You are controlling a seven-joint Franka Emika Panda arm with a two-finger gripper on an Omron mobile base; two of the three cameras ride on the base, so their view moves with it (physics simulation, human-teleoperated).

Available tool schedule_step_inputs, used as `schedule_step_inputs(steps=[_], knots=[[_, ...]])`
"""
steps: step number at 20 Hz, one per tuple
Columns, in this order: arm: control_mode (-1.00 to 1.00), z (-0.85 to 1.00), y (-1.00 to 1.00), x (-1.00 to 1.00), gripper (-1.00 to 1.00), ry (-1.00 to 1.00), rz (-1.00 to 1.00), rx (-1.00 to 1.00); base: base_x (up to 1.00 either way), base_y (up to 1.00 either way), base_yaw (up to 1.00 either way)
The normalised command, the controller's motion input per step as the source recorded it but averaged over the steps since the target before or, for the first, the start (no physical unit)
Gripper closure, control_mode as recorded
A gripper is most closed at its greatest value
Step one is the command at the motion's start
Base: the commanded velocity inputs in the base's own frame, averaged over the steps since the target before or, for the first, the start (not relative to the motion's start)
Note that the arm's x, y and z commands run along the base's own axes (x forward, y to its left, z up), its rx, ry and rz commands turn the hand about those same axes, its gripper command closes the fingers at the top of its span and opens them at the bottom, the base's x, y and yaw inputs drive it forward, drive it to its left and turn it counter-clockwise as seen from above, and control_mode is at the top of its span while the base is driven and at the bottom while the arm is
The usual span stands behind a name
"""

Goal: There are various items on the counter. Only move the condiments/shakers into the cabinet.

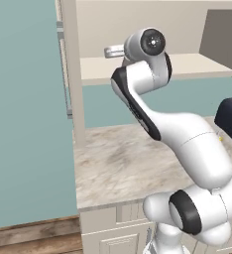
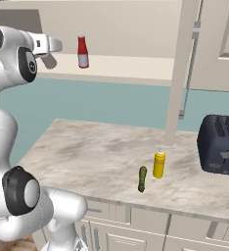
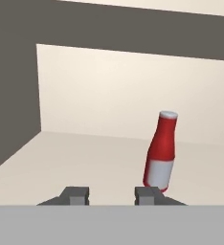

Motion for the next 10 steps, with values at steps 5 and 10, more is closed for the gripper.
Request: schedule_step_inputs(steps=[5, 10], knots=[[-1.00, -0.04, 0.00, 0.16, 1.00, 0.00, 0.00, 0.00, 0.00, 0.00, 0.00], [-1.00, 0.00, 0.00, 0.20, 1.00, 0.00, 0.00, 0.03, 0.00, 0.00, 0.00]])
